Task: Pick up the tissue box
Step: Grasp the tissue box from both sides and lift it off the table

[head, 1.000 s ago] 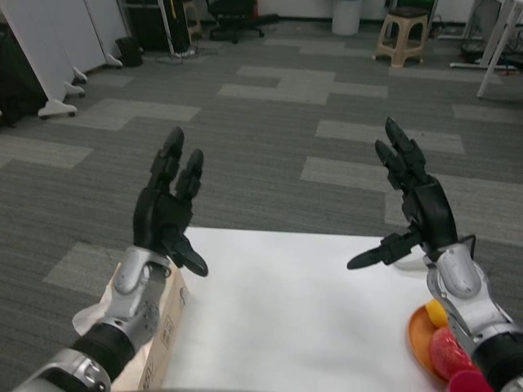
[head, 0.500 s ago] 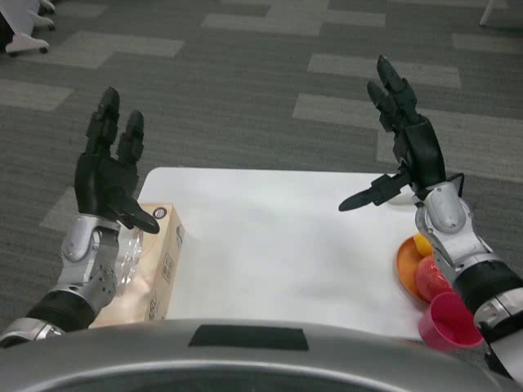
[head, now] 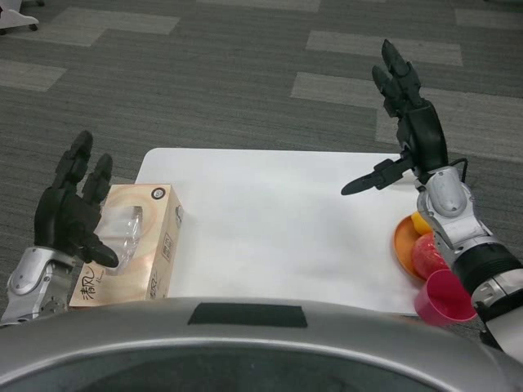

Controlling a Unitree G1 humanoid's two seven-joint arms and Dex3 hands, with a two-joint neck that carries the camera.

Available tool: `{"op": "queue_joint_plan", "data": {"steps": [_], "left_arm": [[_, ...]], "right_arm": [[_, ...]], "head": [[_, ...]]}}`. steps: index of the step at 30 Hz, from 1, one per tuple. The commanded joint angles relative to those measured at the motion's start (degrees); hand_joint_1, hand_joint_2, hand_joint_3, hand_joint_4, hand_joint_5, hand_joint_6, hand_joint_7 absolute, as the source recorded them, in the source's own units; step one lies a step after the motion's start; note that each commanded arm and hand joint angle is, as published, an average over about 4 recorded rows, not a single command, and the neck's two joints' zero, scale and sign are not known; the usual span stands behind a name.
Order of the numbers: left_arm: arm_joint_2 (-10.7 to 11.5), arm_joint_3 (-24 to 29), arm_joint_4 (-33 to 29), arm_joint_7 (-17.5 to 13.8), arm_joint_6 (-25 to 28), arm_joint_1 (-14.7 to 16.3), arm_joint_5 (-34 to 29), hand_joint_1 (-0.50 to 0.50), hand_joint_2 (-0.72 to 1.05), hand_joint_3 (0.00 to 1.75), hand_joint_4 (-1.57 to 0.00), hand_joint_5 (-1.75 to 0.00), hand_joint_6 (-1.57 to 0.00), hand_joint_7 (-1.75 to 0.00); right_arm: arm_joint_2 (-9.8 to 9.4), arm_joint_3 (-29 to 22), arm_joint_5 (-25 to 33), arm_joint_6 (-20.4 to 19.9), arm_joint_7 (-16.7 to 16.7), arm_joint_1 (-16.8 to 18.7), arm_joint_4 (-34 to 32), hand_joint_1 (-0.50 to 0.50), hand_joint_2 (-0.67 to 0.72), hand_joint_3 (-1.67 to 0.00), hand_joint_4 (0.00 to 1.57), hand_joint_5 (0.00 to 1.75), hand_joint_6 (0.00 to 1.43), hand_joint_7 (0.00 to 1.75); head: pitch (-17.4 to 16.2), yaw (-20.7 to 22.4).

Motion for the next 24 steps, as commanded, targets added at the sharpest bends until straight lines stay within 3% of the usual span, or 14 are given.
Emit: {"op": "queue_joint_plan", "data": {"steps": [1, 9, 15, 24], "left_arm": [[0.88, 3.46, 2.15, -1.12, 0.31, 1.87, 0.36, 0.5, -0.46, 0.09, 0.0, 0.0, 0.0, 0.0], [0.57, 9.15, 6.5, -4.02, 0.56, 3.84, 0.45, 0.5, -0.46, 0.09, 0.0, 0.0, 0.0, 0.0], [0.95, 14.95, 11.0, -8.83, 3.21, 6.44, 5.87, 0.5, -0.46, 0.09, 0.0, 0.0, 0.0, 0.0], [0.97, 15.02, 15.2, -14.22, 6.29, 9.89, 12.44, 0.5, -0.5, 0.09, 0.0, 0.0, 0.0, 0.0]], "right_arm": [[-0.11, -0.36, 0.46, -0.22, -0.33, 0.27, 0.69, -0.46, 0.22, -0.16, 0.0, 0.0, 0.0, 0.0], [-0.11, -0.42, 0.46, -0.22, -0.33, 0.27, 1.15, -0.46, 0.22, -0.16, 0.0, 0.0, 0.0, 0.0], [-0.08, -0.53, 0.46, -0.22, -0.33, 0.27, 1.35, -0.46, 0.22, -0.16, 0.0, 0.0, 0.0, 0.0], [-0.02, -0.8, 0.46, -0.22, -0.33, 0.27, 1.35, -0.46, 0.22, -0.16, 0.0, 0.0, 0.0, 0.0]], "head": [[-0.35, 0.63], [-0.34, 0.89], [-0.49, 0.5], [-0.89, 0.52]]}}
